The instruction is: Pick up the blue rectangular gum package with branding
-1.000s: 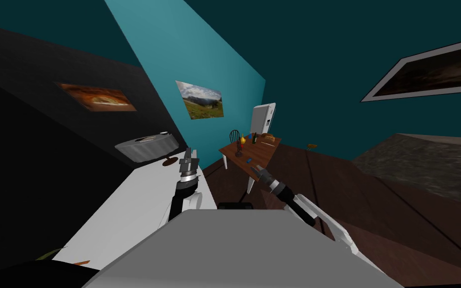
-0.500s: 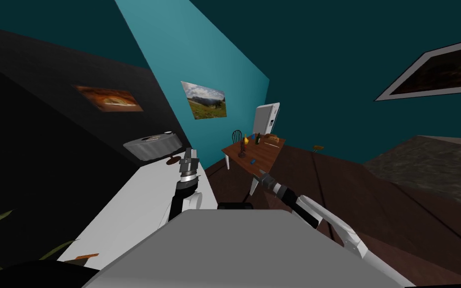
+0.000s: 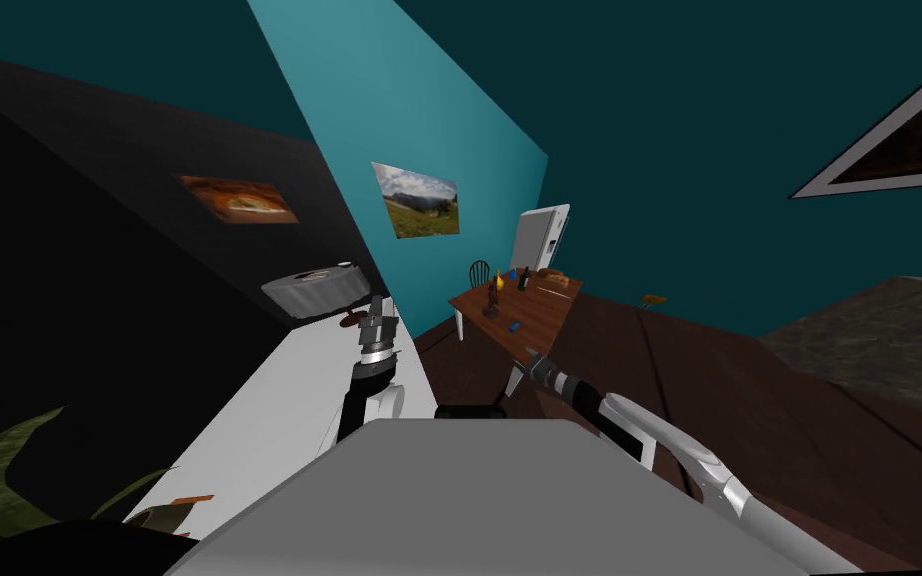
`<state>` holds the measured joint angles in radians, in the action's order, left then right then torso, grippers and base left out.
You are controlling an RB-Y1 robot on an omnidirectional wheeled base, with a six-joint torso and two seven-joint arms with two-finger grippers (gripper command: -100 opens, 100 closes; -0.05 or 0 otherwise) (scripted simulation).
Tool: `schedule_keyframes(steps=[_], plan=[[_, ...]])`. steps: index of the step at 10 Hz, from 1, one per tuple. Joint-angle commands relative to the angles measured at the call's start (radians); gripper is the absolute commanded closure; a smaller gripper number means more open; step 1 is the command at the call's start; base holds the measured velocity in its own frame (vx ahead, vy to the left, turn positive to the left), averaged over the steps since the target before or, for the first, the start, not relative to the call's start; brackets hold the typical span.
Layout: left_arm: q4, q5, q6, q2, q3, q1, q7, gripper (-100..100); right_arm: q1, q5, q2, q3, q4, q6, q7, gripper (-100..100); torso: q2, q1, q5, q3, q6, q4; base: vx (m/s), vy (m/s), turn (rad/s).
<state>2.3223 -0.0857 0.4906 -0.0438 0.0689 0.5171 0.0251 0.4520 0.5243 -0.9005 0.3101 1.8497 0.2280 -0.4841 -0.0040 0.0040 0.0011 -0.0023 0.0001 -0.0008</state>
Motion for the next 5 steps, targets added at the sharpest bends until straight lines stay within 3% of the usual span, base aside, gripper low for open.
schedule_keyframes(steps=[1, 2, 3, 4, 5], plan=[[0.0, 0.0, 0.0, 0.0, 0.0, 0.0, 0.0, 0, -0.001, 0.034, -0.05, 0.029, -0.035, -0.033, -0.05, -100, 0.0, 0.0, 0.0, 0.0, 0.0, 0.0, 0.064, 0.065, 0.1], [0.0, 0.0, 0.0, 0.0, 0.0, 0.0, 0.0, 0, -0.001, 0.034, -0.055, 0.029, -0.035, -0.033, -0.062, -100, 0.0, 0.0, 0.0, 0.0, 0.0, 0.0, 0.052, 0.052, 0.054], [0.0, 0.0, 0.0, 0.0, 0.0, 0.0, 0.0, 0, -0.004, 0.062, -0.098, 0.055, -0.072, -0.056, -0.092, -100, 0.0, -0.001, 0.0, 0.0, 0.0, 0.0, 0.068, 0.07, 0.128], [0.0, 0.0, 0.0, 0.0, 0.0, 0.0, 0.0, 0, -0.004, 0.062, -0.098, 0.055, -0.074, -0.056, -0.114, -100, 0.0, 0.0, 0.0, 0.0, 0.0, 0.0, 0.071, 0.056, 0.054], [0.0, 0.0, 0.0, 0.0, 0.0, 0.0, 0.0, 0, -0.007, 0.088, -0.139, 0.081, -0.113, -0.078, -0.143, -100, 0.0, -0.001, 0.0, 0.0, 0.0, 0.0, 0.093, 0.056, 0.129]])
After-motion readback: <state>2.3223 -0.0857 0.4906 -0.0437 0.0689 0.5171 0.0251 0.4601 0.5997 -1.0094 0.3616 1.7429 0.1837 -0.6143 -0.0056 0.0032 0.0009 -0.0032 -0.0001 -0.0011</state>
